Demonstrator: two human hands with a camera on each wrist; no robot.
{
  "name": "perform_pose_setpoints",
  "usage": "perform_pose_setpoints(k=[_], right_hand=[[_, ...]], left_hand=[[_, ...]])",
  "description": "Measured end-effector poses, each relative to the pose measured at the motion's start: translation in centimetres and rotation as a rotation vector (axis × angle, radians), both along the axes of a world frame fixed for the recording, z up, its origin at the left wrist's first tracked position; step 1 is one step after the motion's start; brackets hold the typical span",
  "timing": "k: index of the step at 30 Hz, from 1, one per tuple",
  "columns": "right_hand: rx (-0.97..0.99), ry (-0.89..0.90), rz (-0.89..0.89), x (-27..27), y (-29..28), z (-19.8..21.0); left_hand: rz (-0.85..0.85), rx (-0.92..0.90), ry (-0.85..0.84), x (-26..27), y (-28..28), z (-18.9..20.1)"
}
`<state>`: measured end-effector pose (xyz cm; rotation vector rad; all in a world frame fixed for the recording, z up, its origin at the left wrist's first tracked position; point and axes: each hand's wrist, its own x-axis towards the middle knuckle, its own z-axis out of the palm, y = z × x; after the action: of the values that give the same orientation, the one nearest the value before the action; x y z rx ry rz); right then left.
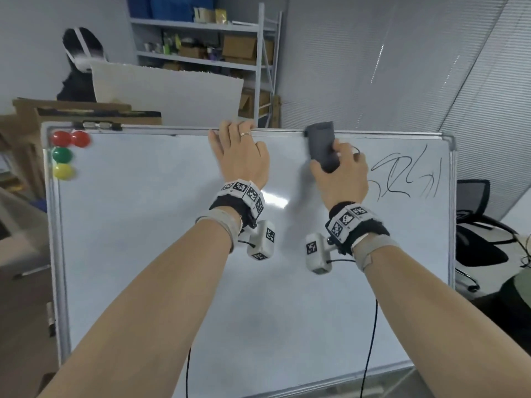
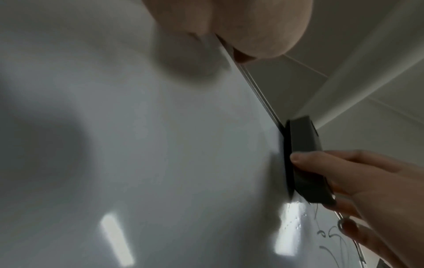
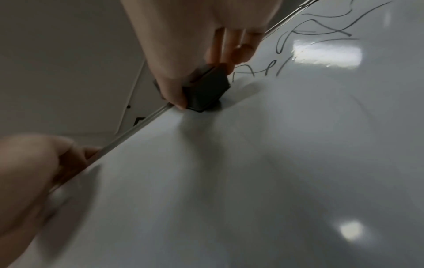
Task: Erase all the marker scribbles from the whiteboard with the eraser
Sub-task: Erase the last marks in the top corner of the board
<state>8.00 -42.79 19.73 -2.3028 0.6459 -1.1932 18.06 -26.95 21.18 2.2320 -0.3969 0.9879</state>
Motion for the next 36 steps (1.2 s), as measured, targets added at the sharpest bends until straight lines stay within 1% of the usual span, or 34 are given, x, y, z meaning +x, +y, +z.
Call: perform_pose_setpoints(k=[3, 6, 8, 11, 13, 15, 16, 19, 20, 21, 25, 28, 30, 32, 33, 35, 36], right_hand=[[-0.171, 0.096, 0.119, 0.0, 1.4, -0.6], [-0.223, 0.123, 0.108, -0.4, 0.7, -0.4], [-0.186, 0.108, 0.038, -1.0, -1.3, -0.8], [0.027, 0.040, -0.130, -2.3, -4.9, -1.5], [0.096, 0.034, -0.181, -2.8, -6.4, -1.8], [0.094, 0.023, -0.156, -2.6, -6.6, -1.5], [0.074, 0.018, -0.115, -2.5, -6.3, -1.3], [-0.119, 0.079, 0.003, -1.8, -4.8, -0.6], [-0.168, 0.100, 0.008, -1.5, -4.5, -0.3], [-0.175, 0.108, -0.003, -1.2, -4.5, 0.0], [-0.036, 0.045, -0.104, -0.9, -6.6, -0.2], [0.042, 0.003, -0.185, -1.5, -9.2, -0.8], [0.081, 0.007, -0.198, -1.8, -9.8, -0.9], [0.066, 0.012, -0.153, -2.0, -9.1, -1.1], [0.017, 0.044, -0.092, -2.1, -8.4, -1.4], [-0.152, 0.167, 0.052, -2.5, -7.1, -2.3], [-0.207, 0.216, 0.088, -2.7, -7.0, -2.8]], left_hand=[[0.036, 0.002, -0.040, 0.1, 0.4, -0.1], [0.047, 0.023, -0.056, 0.0, 0.4, -0.4], [0.060, 0.026, -0.038, -0.3, 0.0, -0.1], [0.103, 0.002, 0.013, -0.8, -1.2, 0.7], [0.132, 0.017, 0.039, -0.9, -1.7, 0.9], [0.164, 0.065, 0.052, -1.0, -2.0, 0.6], [0.181, 0.089, 0.052, -1.1, -2.1, 0.4], [0.210, 0.108, 0.047, -1.0, -2.2, 0.1], [0.208, 0.102, 0.048, -0.9, -2.2, 0.1], [0.201, 0.101, 0.051, -0.8, -2.1, 0.1], [0.178, 0.116, 0.078, -0.5, -2.1, 0.2], [0.212, 0.106, 0.083, -0.5, -2.0, 0.2], [0.235, 0.101, 0.110, -0.9, -2.4, 0.4], [0.203, 0.129, 0.167, -1.6, -4.1, 1.1], [0.154, 0.152, 0.192, -2.1, -5.5, 1.6], [0.035, 0.208, 0.216, -3.0, -8.5, 2.1], [-0.002, 0.235, 0.218, -3.3, -9.7, 2.3]])
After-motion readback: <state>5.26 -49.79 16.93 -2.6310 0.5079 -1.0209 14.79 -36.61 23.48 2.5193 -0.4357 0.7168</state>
